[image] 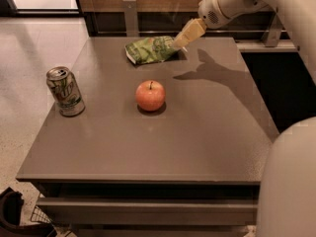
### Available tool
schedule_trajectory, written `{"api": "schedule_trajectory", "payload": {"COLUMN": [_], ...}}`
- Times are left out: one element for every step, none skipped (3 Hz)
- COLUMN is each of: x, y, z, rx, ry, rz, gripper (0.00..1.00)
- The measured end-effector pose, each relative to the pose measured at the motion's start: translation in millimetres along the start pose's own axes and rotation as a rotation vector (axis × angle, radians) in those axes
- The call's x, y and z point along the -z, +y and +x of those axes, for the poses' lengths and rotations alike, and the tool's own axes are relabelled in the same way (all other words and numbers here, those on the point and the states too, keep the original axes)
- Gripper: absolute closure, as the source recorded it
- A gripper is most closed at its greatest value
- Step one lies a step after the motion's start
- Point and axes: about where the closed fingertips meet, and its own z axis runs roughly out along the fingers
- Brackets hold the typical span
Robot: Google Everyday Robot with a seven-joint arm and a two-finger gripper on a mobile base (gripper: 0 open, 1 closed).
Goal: Pick green jalapeno chip bag
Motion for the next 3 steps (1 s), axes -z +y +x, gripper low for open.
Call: {"api": "schedule_trajectory", "payload": {"x": [-49, -84, -102], "y": [-14, -18, -15], "z": [0, -12, -22], "rx": [-0.057, -0.102, -0.114], "ry": [-0.044, -0.118, -0.126], "rz": [-0.063, -0.088, -0.087], "gripper": [0.00, 0.00, 0.00]}}
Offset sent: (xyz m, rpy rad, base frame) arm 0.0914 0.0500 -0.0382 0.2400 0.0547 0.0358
